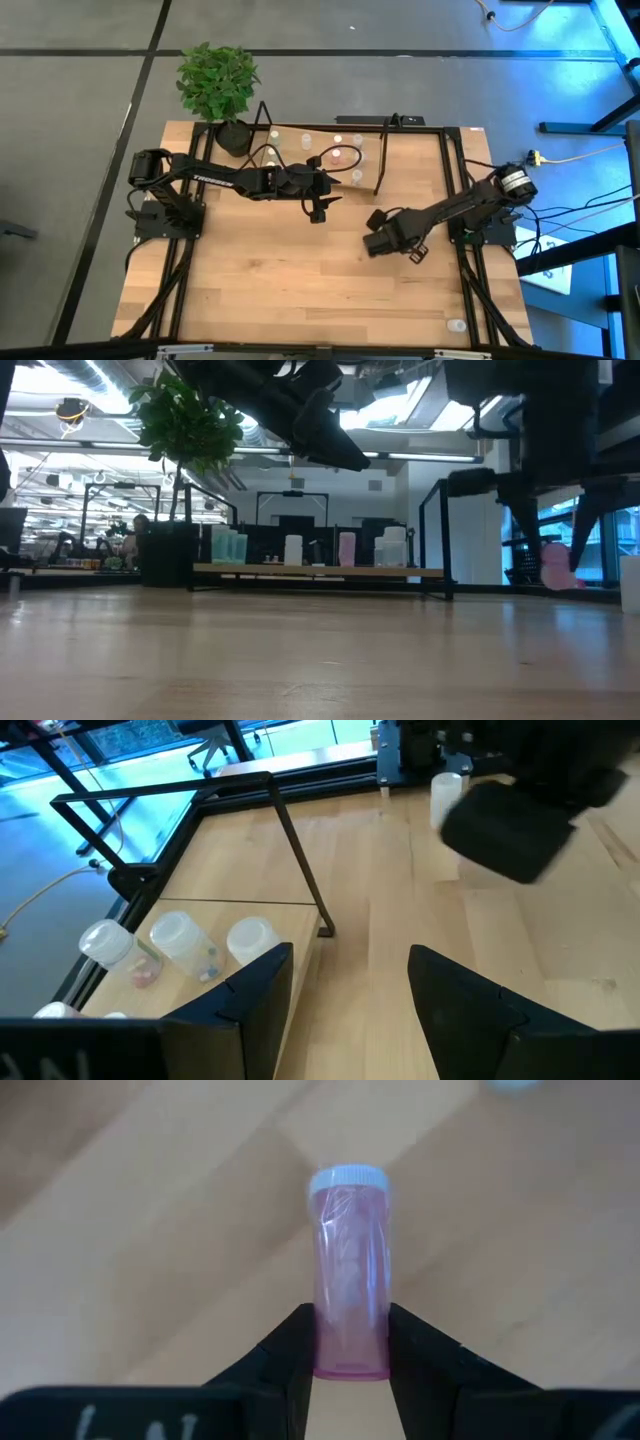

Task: Pick and place medicine bottles onto shelf by color
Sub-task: Put the pink medicine bottle on the shelf aligned with the other pink medicine bottle

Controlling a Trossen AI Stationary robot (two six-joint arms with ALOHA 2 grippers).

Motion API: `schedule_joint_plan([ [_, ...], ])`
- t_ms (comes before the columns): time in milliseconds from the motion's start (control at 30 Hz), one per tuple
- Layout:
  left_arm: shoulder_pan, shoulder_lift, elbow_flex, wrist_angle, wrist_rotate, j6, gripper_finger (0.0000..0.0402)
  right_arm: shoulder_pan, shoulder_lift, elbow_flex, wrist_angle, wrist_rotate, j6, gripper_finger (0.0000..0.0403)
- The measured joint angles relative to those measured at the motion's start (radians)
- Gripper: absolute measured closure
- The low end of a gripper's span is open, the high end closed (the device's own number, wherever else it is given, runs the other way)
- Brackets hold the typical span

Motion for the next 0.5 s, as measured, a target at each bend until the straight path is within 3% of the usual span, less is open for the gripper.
schedule_joint_plan([
  [200, 0.0, 0.0, 0.0, 0.0, 0.0, 0.0, 0.0208, 0.055, 0.003, 0.0, 0.113, 0.115, -0.129, 0.029],
  [500, 0.0, 0.0, 0.0, 0.0, 0.0, 0.0, 0.0208, 0.092, 0.003, 0.0, 0.25, 0.26, -0.623, 0.029],
])
